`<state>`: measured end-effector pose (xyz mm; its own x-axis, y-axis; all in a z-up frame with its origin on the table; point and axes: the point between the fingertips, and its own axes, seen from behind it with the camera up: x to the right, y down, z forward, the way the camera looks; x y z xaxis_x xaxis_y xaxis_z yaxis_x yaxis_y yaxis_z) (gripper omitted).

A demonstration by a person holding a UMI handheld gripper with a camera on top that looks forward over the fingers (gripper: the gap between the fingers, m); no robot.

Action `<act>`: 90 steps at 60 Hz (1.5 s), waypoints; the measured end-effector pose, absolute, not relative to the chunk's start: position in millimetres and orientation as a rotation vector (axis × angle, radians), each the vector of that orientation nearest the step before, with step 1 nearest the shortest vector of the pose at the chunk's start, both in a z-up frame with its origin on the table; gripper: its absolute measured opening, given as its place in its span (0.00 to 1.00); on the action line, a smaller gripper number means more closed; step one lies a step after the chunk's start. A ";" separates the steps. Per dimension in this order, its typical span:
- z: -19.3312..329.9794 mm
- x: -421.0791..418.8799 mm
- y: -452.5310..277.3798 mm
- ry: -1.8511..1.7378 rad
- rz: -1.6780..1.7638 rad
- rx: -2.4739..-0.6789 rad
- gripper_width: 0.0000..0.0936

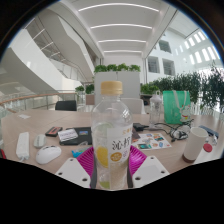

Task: Pour water

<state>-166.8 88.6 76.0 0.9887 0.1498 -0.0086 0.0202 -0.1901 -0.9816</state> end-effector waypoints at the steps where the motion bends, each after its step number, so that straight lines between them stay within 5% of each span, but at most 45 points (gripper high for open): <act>1: 78.9 -165.8 88.3 -0.122 0.124 -1.763 0.40; 12: 78.3 -167.5 94.6 -0.092 0.223 -1.876 0.33; 25: 181.9 -87.1 121.9 0.503 0.753 -1.804 0.33; 38: 191.6 -9.9 142.4 1.268 1.472 -1.498 0.33; 52: 219.5 7.2 147.2 1.573 1.971 -1.083 0.33; 68: 237.4 12.2 146.6 1.618 2.122 -0.912 0.33; 77: 239.8 -7.3 124.3 1.258 1.966 -1.252 0.33; 81: 278.7 -15.6 127.0 1.017 1.743 -1.441 0.33; 90: 378.5 50.8 110.5 0.406 1.218 -1.479 0.33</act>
<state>50.8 110.5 378.5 0.4075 0.3602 -0.8391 -0.7916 -0.3188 -0.5213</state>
